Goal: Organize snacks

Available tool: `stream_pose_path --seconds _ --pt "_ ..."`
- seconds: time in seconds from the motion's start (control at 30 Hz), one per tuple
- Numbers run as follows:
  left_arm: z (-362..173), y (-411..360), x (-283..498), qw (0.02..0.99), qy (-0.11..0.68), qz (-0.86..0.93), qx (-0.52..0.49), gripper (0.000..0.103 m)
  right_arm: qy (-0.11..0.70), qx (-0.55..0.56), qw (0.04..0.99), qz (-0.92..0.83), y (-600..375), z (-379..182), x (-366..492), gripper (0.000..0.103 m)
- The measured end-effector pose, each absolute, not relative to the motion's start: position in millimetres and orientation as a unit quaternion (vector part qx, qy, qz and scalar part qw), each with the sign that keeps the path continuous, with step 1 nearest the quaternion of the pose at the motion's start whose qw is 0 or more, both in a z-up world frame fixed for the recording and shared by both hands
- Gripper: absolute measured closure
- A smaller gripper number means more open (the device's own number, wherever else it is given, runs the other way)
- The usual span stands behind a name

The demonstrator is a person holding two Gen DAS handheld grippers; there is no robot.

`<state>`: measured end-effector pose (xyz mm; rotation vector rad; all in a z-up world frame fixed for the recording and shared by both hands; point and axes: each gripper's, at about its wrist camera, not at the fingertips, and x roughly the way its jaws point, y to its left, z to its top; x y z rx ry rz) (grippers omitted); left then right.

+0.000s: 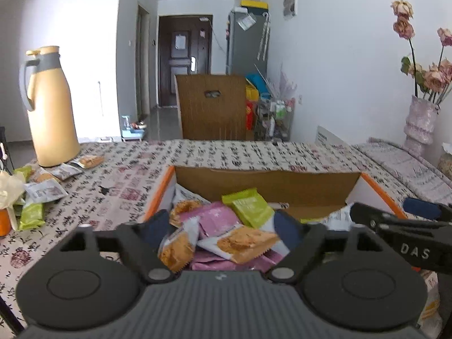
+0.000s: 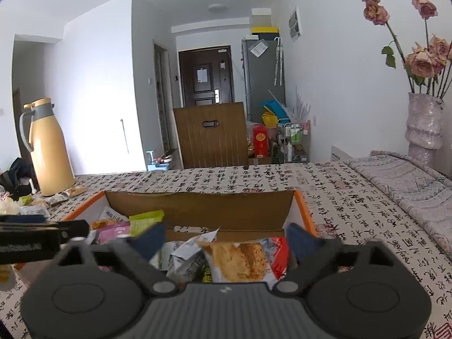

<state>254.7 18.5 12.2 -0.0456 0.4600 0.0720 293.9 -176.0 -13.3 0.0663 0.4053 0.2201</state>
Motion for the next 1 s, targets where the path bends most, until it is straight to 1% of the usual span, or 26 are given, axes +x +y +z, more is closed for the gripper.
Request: stream_pose_path --seconds 0.03,0.1,0.3,0.53,0.83,1.0 --pt "13.8 19.0 253.7 0.974 0.224 0.036 -0.024 0.009 0.200 0.035 0.973 0.107 -177.1 -13.2 293.8 0.001" --pt "17.0 19.2 250.5 0.975 0.215 0.043 -0.026 0.000 0.200 0.040 0.973 0.105 -179.8 -12.5 294.5 0.000" --pt "33.1 18.5 236.0 0.979 0.196 0.043 -0.025 0.000 0.193 0.040 0.976 0.097 -183.8 -4.2 286.2 0.000" --pt "46.8 16.8 193.0 0.982 0.183 0.031 -0.016 0.000 0.189 0.036 0.976 0.105 -194.5 7.1 239.2 0.000" --pt "25.5 20.0 129.2 0.976 0.215 0.025 -0.013 0.000 0.226 0.027 0.967 0.113 -210.6 -12.1 165.5 0.000" --pt "9.4 22.4 100.9 0.971 0.238 0.019 -0.017 0.000 0.246 0.025 0.962 0.114 -214.1 -23.1 138.8 0.000"
